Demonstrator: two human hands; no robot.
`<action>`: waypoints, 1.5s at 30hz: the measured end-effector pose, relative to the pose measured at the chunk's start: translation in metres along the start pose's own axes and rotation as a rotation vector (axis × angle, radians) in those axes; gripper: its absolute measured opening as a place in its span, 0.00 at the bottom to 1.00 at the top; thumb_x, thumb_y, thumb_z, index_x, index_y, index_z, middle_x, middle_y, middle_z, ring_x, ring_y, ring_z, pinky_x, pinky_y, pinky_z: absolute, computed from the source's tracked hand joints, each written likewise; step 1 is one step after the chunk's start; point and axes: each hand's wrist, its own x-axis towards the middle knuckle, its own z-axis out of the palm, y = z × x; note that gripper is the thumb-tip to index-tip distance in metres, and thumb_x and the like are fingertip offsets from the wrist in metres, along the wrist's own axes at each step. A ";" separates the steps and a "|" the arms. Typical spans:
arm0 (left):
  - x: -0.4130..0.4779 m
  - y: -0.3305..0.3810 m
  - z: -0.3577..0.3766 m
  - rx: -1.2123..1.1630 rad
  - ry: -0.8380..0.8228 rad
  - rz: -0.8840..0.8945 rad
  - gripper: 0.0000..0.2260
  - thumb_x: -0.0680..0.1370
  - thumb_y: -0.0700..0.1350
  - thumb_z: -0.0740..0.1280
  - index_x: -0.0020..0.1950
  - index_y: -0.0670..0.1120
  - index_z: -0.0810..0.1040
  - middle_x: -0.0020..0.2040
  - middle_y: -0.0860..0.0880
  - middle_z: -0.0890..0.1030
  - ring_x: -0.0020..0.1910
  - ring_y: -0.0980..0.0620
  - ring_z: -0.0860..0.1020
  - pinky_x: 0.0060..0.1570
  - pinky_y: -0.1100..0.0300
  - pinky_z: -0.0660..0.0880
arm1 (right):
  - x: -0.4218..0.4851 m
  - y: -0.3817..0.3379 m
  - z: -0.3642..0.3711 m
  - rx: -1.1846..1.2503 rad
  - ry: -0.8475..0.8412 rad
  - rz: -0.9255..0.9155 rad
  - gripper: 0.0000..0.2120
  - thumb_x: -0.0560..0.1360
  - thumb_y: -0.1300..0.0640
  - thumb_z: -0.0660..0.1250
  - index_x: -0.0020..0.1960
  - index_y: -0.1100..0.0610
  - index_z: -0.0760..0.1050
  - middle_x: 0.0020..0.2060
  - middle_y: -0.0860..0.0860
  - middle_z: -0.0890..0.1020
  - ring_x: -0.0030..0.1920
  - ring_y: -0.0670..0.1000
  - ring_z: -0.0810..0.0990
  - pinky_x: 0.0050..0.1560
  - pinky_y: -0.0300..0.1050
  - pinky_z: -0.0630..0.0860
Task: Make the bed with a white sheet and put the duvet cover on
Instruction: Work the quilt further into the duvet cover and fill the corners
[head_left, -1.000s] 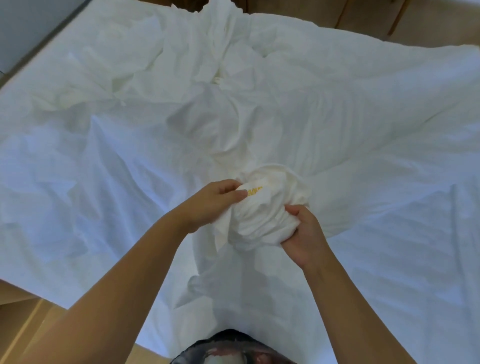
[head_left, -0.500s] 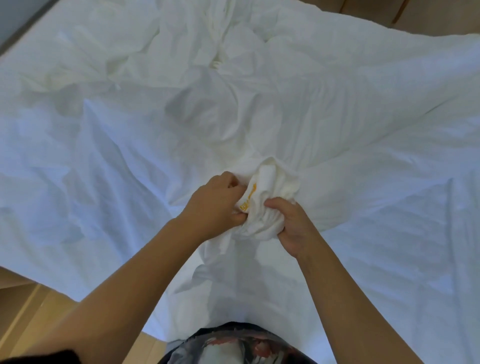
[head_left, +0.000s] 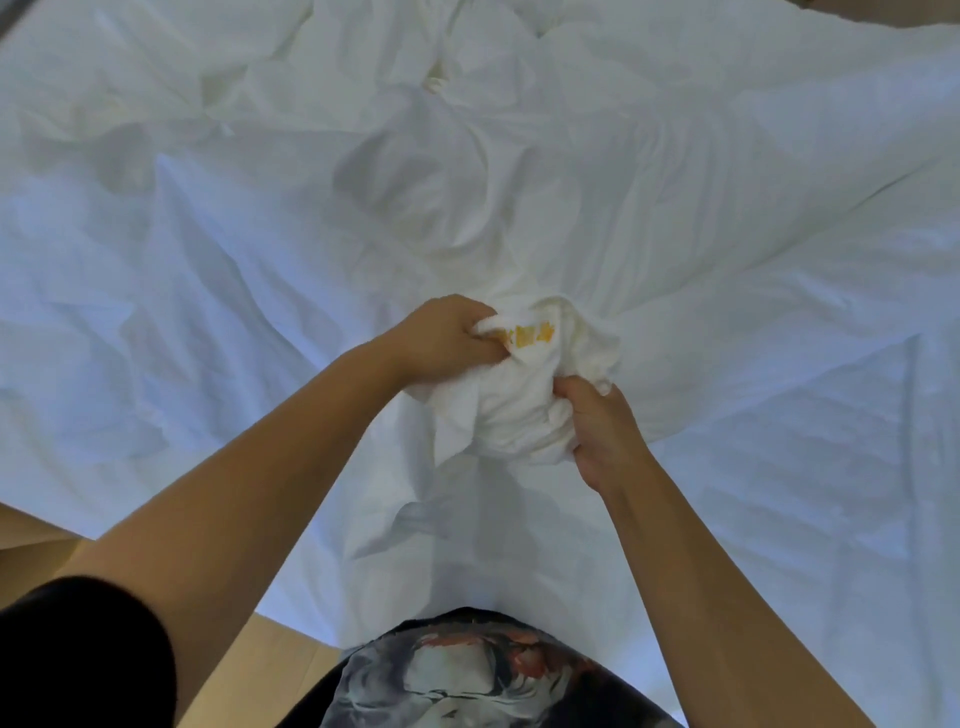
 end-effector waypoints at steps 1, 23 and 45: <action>0.001 0.003 0.003 0.120 -0.052 0.017 0.09 0.74 0.48 0.70 0.49 0.43 0.82 0.45 0.49 0.82 0.46 0.52 0.78 0.42 0.67 0.70 | 0.000 0.000 -0.001 0.004 -0.042 0.013 0.05 0.73 0.58 0.67 0.48 0.51 0.80 0.44 0.47 0.85 0.48 0.48 0.83 0.48 0.45 0.78; -0.016 0.004 0.041 0.687 0.114 0.164 0.15 0.79 0.45 0.59 0.65 0.45 0.71 0.58 0.45 0.75 0.54 0.45 0.75 0.43 0.57 0.66 | -0.002 -0.018 0.009 -0.021 0.006 -0.004 0.11 0.72 0.52 0.71 0.52 0.54 0.79 0.45 0.51 0.85 0.46 0.50 0.84 0.43 0.44 0.80; -0.011 -0.010 -0.006 0.405 -0.115 0.132 0.09 0.78 0.41 0.63 0.55 0.42 0.79 0.51 0.45 0.80 0.50 0.46 0.76 0.51 0.55 0.69 | -0.002 0.007 -0.048 -0.173 0.261 -0.095 0.07 0.71 0.59 0.73 0.42 0.49 0.76 0.38 0.42 0.79 0.40 0.42 0.77 0.43 0.40 0.72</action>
